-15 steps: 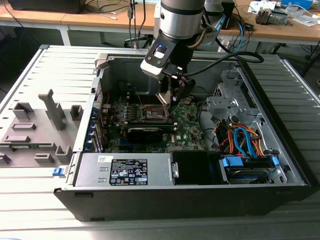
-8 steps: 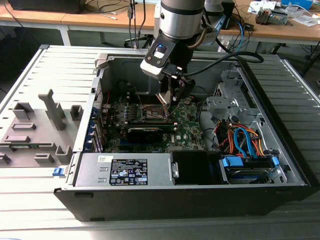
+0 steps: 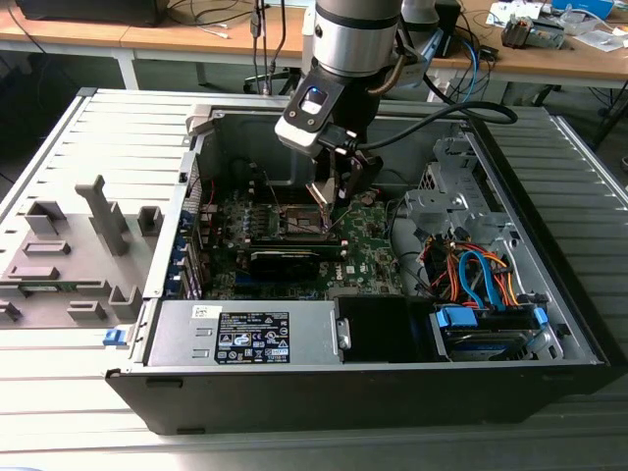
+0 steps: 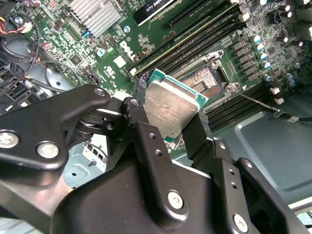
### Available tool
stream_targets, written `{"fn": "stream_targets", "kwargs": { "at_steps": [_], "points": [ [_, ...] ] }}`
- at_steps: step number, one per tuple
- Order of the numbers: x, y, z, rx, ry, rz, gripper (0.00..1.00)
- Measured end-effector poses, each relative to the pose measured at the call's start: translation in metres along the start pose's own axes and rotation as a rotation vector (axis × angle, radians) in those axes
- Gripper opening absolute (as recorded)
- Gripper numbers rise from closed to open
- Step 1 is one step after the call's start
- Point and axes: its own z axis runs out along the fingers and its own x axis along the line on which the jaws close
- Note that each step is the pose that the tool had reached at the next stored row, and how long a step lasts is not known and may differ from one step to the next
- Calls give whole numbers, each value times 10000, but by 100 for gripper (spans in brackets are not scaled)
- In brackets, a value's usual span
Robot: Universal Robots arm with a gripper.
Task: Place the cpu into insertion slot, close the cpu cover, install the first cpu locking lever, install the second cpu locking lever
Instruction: 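Place the cpu into insertion slot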
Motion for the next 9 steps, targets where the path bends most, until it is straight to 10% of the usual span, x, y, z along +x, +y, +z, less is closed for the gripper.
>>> {"fn": "stream_targets", "kwargs": {
  "at_steps": [9],
  "points": [
    [0,0,0,-2,0,107,55]
  ]
}}
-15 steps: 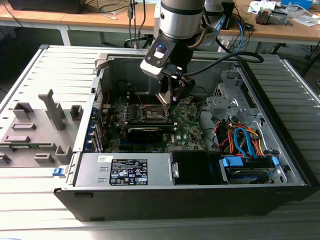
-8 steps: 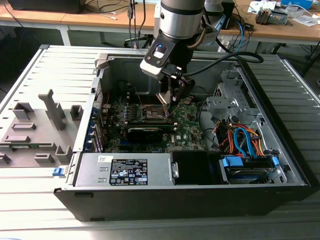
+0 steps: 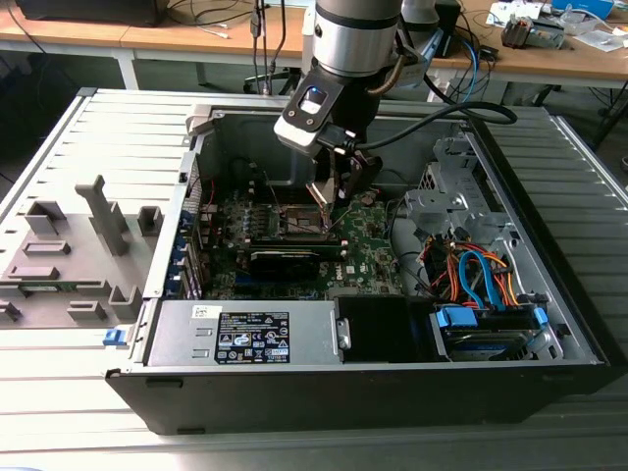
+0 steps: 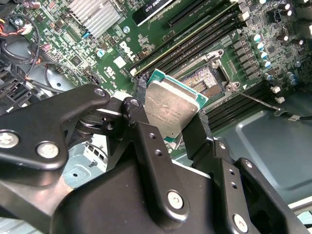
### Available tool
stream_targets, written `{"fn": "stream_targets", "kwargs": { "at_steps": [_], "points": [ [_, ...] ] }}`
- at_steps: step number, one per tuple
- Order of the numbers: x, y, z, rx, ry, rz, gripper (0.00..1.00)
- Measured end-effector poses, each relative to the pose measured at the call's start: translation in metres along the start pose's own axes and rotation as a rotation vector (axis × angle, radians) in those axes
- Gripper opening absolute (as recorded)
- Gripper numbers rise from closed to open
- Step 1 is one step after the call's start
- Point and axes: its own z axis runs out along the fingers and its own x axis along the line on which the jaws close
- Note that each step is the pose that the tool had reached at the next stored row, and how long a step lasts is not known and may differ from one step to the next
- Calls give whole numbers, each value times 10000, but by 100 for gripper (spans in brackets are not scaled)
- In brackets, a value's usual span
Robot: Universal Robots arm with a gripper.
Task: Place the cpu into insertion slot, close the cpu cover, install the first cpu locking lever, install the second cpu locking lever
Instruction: 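Place the cpu into insertion slot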
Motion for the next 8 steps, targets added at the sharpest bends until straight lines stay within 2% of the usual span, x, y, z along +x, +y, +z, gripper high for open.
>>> {"fn": "stream_targets", "kwargs": {
  "at_steps": [8],
  "points": [
    [0,0,0,-1,0,90,55]
  ]
}}
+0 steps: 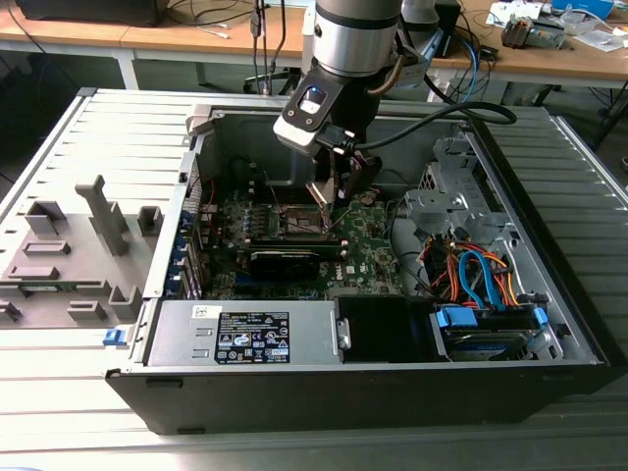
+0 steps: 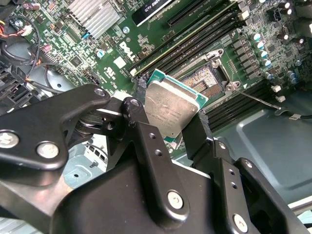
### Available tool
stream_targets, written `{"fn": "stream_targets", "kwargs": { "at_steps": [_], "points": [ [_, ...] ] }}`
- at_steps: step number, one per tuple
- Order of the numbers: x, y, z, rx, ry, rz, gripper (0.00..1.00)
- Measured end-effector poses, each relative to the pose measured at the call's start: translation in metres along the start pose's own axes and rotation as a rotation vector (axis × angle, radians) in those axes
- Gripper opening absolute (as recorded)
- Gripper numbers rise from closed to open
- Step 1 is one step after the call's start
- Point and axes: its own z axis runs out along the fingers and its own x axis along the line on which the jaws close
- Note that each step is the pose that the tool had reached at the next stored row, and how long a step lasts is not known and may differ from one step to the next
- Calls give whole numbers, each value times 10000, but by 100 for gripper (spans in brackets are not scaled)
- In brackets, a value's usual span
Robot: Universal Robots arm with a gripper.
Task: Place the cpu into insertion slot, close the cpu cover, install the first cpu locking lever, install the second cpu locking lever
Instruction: 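Place the cpu into insertion slot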
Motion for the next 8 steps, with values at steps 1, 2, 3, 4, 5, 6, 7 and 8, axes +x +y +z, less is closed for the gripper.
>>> {"fn": "stream_targets", "kwargs": {
  "at_steps": [1,2,3,4,5,6,7,8],
  "points": [
    [0,0,0,0,1,11,55],
    [0,0,0,0,1,19,55],
    [0,0,0,-1,1,32,55],
    [0,0,0,-1,0,46,55],
    [0,0,0,0,1,55,55],
    [0,0,0,-1,1,66,55],
    [0,0,0,-1,1,78,55],
    [0,0,0,-1,1,86,55]
  ]
}}
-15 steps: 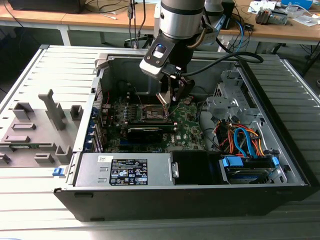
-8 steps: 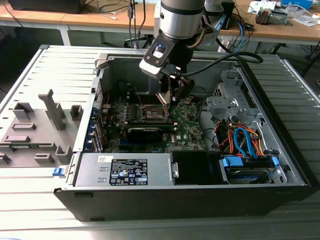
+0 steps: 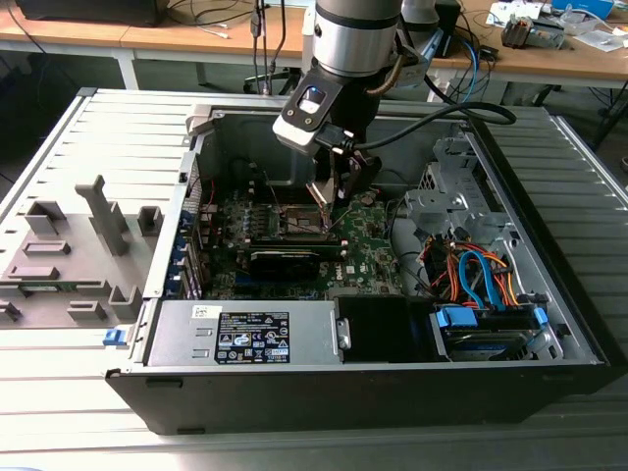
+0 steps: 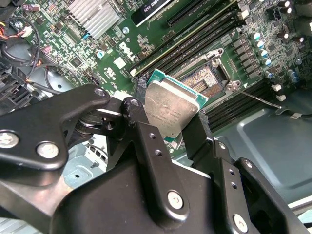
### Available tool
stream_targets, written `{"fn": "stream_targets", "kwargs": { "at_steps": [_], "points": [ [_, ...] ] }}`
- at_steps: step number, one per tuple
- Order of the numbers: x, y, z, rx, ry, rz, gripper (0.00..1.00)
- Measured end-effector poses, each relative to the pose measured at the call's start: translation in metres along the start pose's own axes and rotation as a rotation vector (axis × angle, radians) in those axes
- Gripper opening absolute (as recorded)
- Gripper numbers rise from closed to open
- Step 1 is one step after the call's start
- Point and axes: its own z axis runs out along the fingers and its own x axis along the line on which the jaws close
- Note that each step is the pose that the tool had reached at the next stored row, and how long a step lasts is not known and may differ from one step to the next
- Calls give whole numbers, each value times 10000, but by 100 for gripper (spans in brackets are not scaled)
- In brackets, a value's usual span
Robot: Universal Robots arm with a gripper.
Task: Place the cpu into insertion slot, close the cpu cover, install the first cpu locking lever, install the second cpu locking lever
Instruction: 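Place the cpu into insertion slot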
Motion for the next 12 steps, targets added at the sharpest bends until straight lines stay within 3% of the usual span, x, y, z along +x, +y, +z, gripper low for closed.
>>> {"fn": "stream_targets", "kwargs": {
  "at_steps": [12],
  "points": [
    [0,0,0,-2,0,139,55]
  ]
}}
